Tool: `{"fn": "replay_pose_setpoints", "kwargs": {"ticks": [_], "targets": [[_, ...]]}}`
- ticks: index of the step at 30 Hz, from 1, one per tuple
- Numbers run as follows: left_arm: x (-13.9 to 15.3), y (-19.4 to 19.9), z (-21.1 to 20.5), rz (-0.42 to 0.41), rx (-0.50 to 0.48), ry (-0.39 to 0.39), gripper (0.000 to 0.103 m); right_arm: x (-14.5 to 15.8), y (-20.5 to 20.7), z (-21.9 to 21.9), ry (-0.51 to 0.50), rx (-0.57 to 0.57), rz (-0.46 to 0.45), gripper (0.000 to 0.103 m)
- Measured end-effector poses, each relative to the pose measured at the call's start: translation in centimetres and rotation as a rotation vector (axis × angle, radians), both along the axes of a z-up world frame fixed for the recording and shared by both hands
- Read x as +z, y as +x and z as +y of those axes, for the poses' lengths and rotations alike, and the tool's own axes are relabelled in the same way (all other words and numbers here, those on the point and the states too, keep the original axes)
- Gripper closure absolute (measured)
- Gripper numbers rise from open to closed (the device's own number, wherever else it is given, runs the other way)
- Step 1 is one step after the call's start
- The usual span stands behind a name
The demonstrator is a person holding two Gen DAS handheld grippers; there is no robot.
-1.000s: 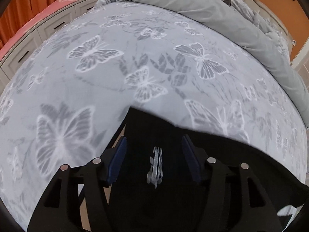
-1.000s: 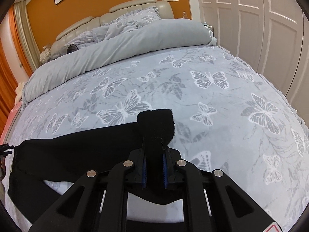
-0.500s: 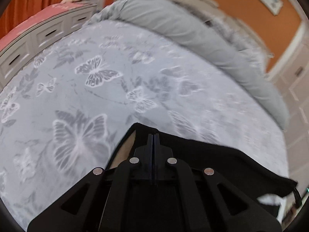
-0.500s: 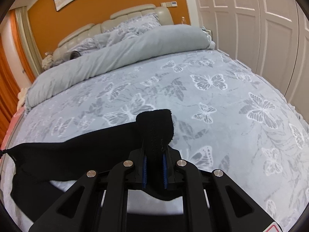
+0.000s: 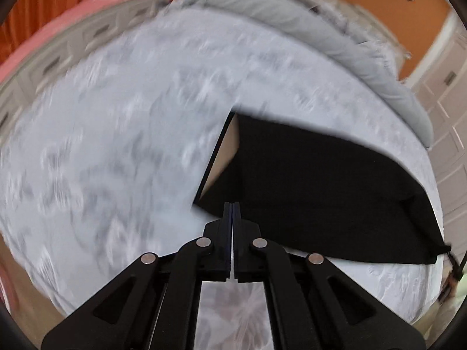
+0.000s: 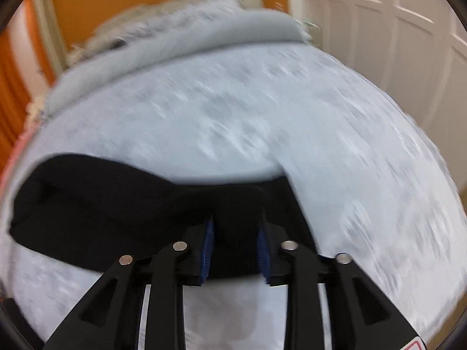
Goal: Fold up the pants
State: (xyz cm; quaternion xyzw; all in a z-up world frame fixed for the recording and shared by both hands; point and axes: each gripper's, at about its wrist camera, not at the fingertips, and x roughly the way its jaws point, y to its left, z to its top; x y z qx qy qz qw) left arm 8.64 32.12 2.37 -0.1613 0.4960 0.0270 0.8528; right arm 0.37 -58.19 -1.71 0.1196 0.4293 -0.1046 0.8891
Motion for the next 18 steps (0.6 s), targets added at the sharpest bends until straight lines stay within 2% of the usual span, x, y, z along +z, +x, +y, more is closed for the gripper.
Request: {"fn": "replay_pose_setpoints", "kwargs": {"ticks": [1,2,3,5,6,7,8,11,14,15,17,18], "targets": [[-0.8,-0.5,-0.5,0.006,0.006,-0.038,0.102,-0.4,-1.0,-0.4,0.016,-0.027,-0.005,0.066],[-1.3,-0.7,-1.1,0.013,0.0,-0.066,0.101,-0.5,-2.0,-0.8,0.041,-0.056,-0.026,0.059],[-1.6,-0.7,-2.0,0.011,-0.012,-0.1,0.095,-0.2,-3.3,-0.8,0.062,-0.086,-0.067,0.057],[-2.1,-0.3,-3.5,0.005,-0.009,-0.149,0.065,0.9,-5.2,0.3,0.062,-0.108,-0.14,0.053],[-2.5,0.3,-4.6,0.008,0.009,-0.2,0.033,1.3,-5.8,1.2,0.055,-0.116,-0.164,0.053],[-2.9,0.7,-5.1,0.006,0.025,-0.235,0.019,1.9,-6.2,2.0,0.063,-0.114,-0.191,0.05],[-3.5,1.5,-6.0,0.007,0.052,-0.284,0.019,2.4,-6.7,3.1,0.084,-0.104,-0.224,0.049],[-5.2,4.1,-7.4,0.033,0.072,-0.353,0.019,3.9,-7.2,6.7,0.147,-0.051,-0.315,0.045],[-7.6,7.1,-7.3,0.074,0.149,-0.391,0.019,4.6,-6.2,10.2,0.17,0.014,-0.339,0.045],[-8.2,7.6,-7.1,0.089,0.163,-0.399,0.022,4.7,-5.6,11.7,0.17,0.042,-0.339,0.045],[-9.4,8.7,-6.7,0.108,0.193,-0.41,0.038,4.5,-4.3,13.9,0.161,0.08,-0.325,0.045],[-9.4,8.9,-6.4,0.101,0.199,-0.399,0.063,4.3,-3.9,14.5,0.157,0.088,-0.317,0.045]]}}
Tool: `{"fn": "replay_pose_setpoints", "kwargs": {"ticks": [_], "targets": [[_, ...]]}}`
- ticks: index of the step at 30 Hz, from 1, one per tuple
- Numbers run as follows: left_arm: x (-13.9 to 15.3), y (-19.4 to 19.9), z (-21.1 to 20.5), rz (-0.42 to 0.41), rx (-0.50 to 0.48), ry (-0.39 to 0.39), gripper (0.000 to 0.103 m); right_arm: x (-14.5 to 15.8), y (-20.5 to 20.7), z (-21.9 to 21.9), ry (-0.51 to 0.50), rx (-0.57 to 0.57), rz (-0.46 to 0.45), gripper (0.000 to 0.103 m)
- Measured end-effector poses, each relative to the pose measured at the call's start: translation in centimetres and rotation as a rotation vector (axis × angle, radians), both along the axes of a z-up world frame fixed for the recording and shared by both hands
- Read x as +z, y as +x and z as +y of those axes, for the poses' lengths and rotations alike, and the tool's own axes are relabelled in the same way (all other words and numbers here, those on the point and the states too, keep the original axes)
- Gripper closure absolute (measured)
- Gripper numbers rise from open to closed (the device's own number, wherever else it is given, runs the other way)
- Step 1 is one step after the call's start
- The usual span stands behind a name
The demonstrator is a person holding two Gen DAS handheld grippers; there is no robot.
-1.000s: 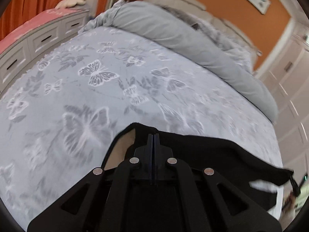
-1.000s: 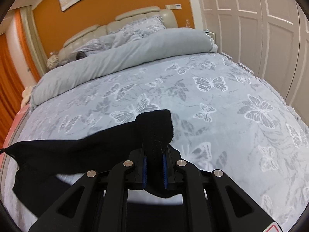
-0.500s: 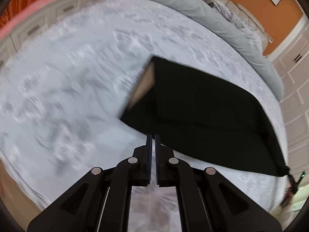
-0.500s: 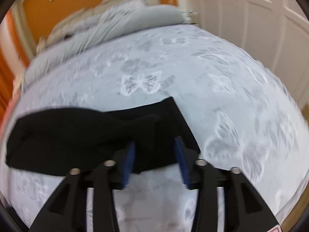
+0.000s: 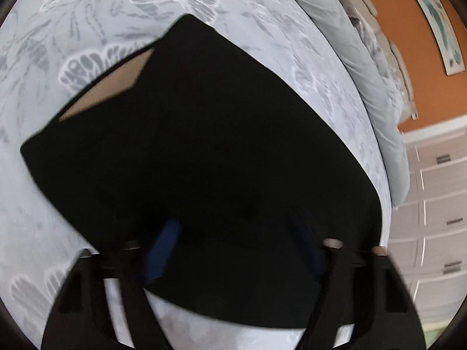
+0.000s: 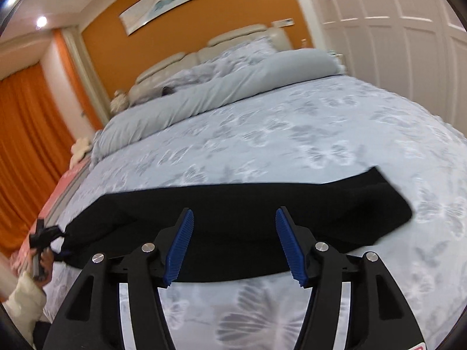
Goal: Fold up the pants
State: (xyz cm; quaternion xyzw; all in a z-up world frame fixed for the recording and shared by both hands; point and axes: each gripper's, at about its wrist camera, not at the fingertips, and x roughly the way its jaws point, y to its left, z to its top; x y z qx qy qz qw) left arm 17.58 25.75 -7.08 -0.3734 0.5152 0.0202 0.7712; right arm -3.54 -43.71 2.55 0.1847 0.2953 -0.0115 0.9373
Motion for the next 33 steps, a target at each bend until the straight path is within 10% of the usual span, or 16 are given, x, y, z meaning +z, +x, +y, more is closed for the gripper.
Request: {"fn": "replay_pose_setpoints", "kwargs": {"ticks": [1,8,15,23,25,28,30,31,33], "targets": [[0.3,0.1,0.3,-0.004,-0.005,0.016,0.092,-0.3,0.5,0.7,-0.011,0.002,0.015,0.045],[7.8,-6.2,4.4,-0.197,-0.053,-0.047,0.094,-2.0,-0.1,-0.7,-0.027,-0.1,0.085,0.041],[5.7,-7.2,6.5,-0.022,-0.03,0.125,0.092,-5.8,-1.2,-5.8,0.032,-0.252,0.229,0.039],[12.7,-11.4,0.3,-0.174,0.024,0.294,0.078,-7.2,-3.3,-10.1,0.191,-0.378,0.233,0.034],[14.2,-12.1,-1.1,-0.231,0.009,0.281,0.051,-7.8,-3.6,-10.9,0.22,-0.406,0.236,0.03],[14.5,-11.0,-3.8,-0.268,-0.029,0.268,0.041,-9.2,-2.6,-12.2,0.244,-0.426,0.278,0.026],[13.6,-9.9,-5.6,-0.26,-0.061,0.281,0.041,-10.1,-1.3,-12.6,0.285,-0.361,0.282,0.049],[13.1,-9.6,-6.1,-0.253,-0.071,0.276,0.041,-10.2,-0.5,-12.6,0.291,-0.318,0.288,0.096],[11.3,-8.7,-6.7,-0.22,-0.093,0.262,0.041,-7.8,0.5,-11.9,0.222,-0.297,0.241,0.095]]}}
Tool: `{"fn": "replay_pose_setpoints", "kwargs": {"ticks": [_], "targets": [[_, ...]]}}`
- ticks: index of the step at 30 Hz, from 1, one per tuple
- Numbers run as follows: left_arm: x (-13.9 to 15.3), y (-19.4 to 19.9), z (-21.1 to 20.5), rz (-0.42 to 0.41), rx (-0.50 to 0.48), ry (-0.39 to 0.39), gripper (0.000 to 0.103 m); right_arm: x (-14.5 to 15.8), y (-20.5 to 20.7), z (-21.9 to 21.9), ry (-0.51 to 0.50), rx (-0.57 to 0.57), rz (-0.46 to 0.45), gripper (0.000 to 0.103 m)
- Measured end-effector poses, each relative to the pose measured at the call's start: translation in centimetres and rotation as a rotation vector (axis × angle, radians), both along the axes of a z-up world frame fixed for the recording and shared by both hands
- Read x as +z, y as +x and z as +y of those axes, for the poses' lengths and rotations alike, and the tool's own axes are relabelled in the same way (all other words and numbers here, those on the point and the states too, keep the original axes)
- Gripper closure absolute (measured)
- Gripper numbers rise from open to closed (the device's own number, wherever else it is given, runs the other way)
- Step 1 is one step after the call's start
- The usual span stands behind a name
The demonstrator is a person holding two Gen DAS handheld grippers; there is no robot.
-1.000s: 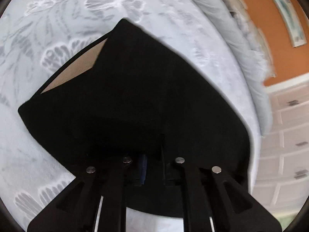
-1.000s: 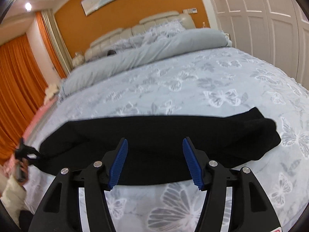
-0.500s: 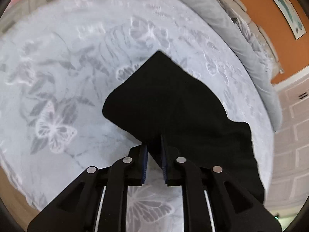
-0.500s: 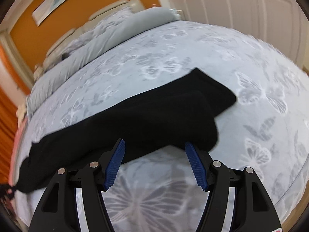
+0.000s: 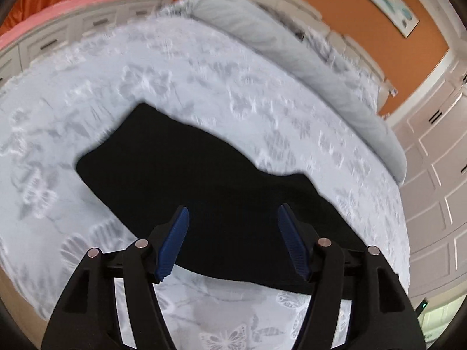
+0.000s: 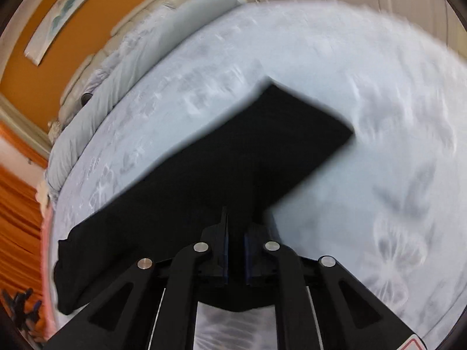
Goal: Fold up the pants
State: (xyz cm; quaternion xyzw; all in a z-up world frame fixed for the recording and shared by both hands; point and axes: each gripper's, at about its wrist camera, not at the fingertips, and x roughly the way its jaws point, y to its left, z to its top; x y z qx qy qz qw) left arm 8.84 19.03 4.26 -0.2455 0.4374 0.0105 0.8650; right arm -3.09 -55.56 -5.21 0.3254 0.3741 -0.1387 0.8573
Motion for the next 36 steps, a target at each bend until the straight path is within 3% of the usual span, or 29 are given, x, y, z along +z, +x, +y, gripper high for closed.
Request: {"fn": "replay_pose_setpoints", "kwargs": {"ticks": [4,5,6,8,9,11,14,16,19,24,26,27,32,34,36], "targets": [[-4.0,1.5,-0.1,0.084,-0.023,0.021,0.041,9.2,-1.4,1.4,-0.21,0.012,-0.293,0.096],[-4.8,1.8,0.2,0.104,-0.006,0.031,0.041,10.3,-1.5,1.3,-0.263,-0.016,-0.305,0.093],[-5.4,1.9,0.5,0.115,0.005,0.025,0.041,10.4,-1.1,0.8,-0.326,-0.058,-0.266,0.087],[-6.5,2.2,1.0,0.142,0.007,0.001,0.041,8.4,-0.2,-0.5,-0.37,-0.121,-0.133,0.035],[-7.0,2.4,1.2,0.16,0.013,0.0,0.041,6.3,-0.1,-1.4,-0.385,-0.172,-0.041,0.035],[-7.5,2.2,1.3,0.171,0.018,-0.002,0.041,3.8,-0.3,-2.0,-0.381,-0.176,0.045,0.035],[-7.5,2.0,0.7,0.165,0.007,0.012,0.04,2.8,-1.8,-2.3,-0.294,-0.144,0.012,0.034],[-7.2,1.9,0.1,0.152,-0.003,0.038,0.033,2.6,-1.7,-2.0,-0.236,-0.118,-0.01,0.034],[-6.8,1.8,-1.1,0.131,-0.013,0.062,0.032,1.4,-0.3,-1.2,-0.259,-0.076,0.037,0.033],[-6.6,1.9,-2.4,0.113,-0.027,0.082,0.025,-2.3,3.1,-2.1,-0.258,-0.062,0.143,0.035],[-6.6,2.0,-2.6,0.109,-0.026,0.084,0.025,-2.6,4.2,-1.6,-0.239,0.005,0.135,0.088],[-6.5,2.1,-2.5,0.106,-0.026,0.085,0.025,-1.9,4.3,-1.4,-0.248,0.021,0.129,0.094],[-6.3,2.9,-1.6,0.094,-0.008,0.076,0.025,5.6,2.7,-2.0,-0.321,-0.031,-0.085,0.095],[-6.5,3.3,-1.3,0.1,-0.003,0.073,0.025,4.3,3.5,-3.4,-0.392,-0.079,0.006,0.095],[-6.9,3.8,-1.1,0.112,-0.005,0.089,0.025,-0.7,4.7,-5.4,-0.33,-0.124,0.155,0.092]]}}
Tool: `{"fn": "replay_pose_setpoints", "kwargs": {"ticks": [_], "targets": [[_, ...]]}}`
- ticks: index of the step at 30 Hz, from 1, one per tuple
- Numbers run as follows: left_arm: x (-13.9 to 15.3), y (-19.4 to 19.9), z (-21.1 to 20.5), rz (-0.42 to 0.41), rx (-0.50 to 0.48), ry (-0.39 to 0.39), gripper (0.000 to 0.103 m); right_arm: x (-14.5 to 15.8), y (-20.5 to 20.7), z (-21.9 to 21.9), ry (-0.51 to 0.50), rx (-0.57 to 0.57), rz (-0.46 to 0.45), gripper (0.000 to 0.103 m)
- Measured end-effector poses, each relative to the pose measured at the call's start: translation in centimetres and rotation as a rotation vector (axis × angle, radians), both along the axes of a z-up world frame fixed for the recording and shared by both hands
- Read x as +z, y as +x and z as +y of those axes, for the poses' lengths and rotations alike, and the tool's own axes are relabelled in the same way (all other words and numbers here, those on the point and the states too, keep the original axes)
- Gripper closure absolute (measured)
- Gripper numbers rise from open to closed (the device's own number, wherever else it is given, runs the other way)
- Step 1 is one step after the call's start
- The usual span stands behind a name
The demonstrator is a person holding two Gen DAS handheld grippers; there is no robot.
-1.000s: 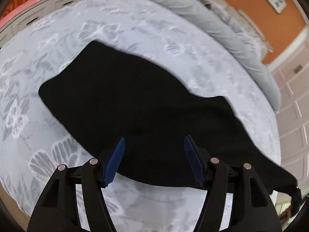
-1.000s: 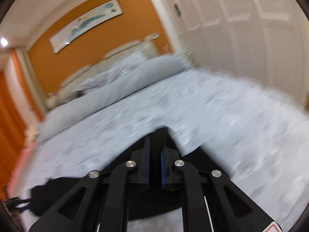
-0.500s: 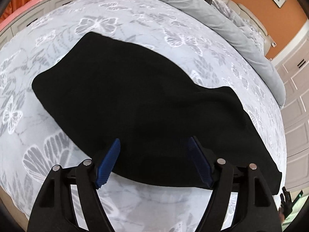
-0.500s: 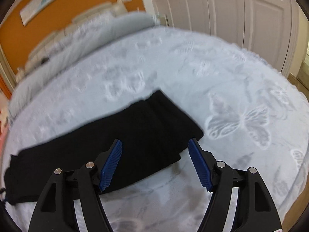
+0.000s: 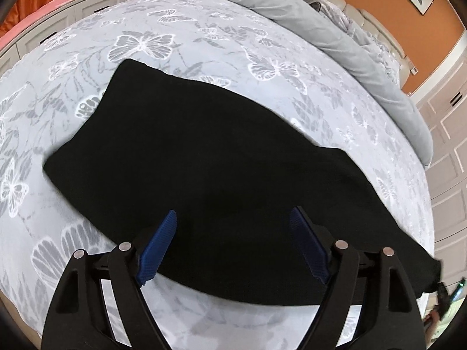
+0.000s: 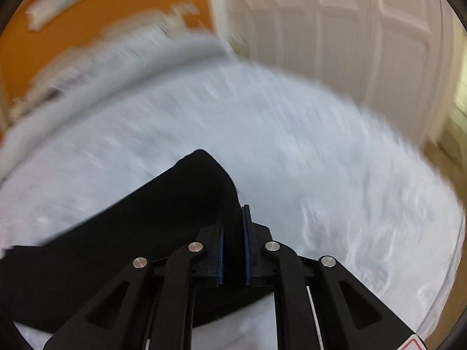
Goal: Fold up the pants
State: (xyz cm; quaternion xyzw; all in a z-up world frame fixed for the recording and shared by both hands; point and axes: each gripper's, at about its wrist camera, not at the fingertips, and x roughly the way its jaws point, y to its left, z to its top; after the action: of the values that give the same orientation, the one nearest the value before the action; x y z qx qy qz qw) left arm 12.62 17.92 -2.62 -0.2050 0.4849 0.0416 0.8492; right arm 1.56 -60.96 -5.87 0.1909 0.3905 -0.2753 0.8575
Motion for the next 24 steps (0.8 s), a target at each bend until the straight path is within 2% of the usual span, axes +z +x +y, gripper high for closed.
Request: {"fn": "replay_pose_setpoints", "kwargs": {"ticks": [1,2,4,5,7,8,9,11,13,16,17,21,23,24], "targets": [[-0.3,0.2,0.1,0.011,0.004,0.017,0.025,-2.0,0.2,-0.4,0.036,-0.019,0.048,0.083],[-0.5,0.3,0.3,0.018,0.011,0.03,0.025,-2.5,-0.3,-0.2,0.012,-0.023,0.021,0.073],[-0.5,0.2,0.8,0.021,0.022,0.033,0.025,-0.3,-0.4,1.2,-0.163,-0.073,0.102,0.05],[-0.5,0.1,1.1,0.019,0.025,0.029,0.025,1.9,-1.0,2.3,-0.246,-0.115,0.075,0.049],[-0.3,0.0,1.8,0.022,0.033,0.034,0.023,5.1,-2.1,4.6,-0.277,-0.122,-0.06,0.044],[-0.2,-0.1,2.2,0.027,0.043,0.04,0.022,6.4,-2.4,6.1,-0.268,-0.09,-0.123,0.044],[-0.1,-0.2,2.6,0.03,0.056,0.046,0.018,7.6,-1.9,8.3,-0.235,-0.008,-0.176,0.044],[0.2,-0.4,3.8,0.042,0.106,0.081,0.017,8.5,-0.3,12.7,-0.176,0.147,-0.215,0.044],[0.3,-0.7,5.1,0.055,0.15,0.101,0.017,8.3,2.8,18.9,-0.109,0.362,-0.201,0.049],[0.5,-1.4,7.3,0.062,0.188,0.073,0.017,6.8,7.8,28.8,-0.017,0.648,-0.132,0.064],[0.5,-1.5,7.8,0.06,0.19,0.062,0.017,6.2,9.8,32.7,0.024,0.737,-0.111,0.064],[0.9,-2.2,9.7,0.047,0.178,0.066,0.017,5.5,15.9,42.6,0.012,0.89,-0.082,0.062],[0.7,-2.4,10.4,0.047,0.157,0.077,0.017,4.9,18.4,46.6,-0.004,0.921,-0.062,0.053],[0.6,-2.4,10.8,0.052,0.143,0.081,0.016,4.3,20.3,48.5,-0.013,0.927,-0.028,0.052]]}}
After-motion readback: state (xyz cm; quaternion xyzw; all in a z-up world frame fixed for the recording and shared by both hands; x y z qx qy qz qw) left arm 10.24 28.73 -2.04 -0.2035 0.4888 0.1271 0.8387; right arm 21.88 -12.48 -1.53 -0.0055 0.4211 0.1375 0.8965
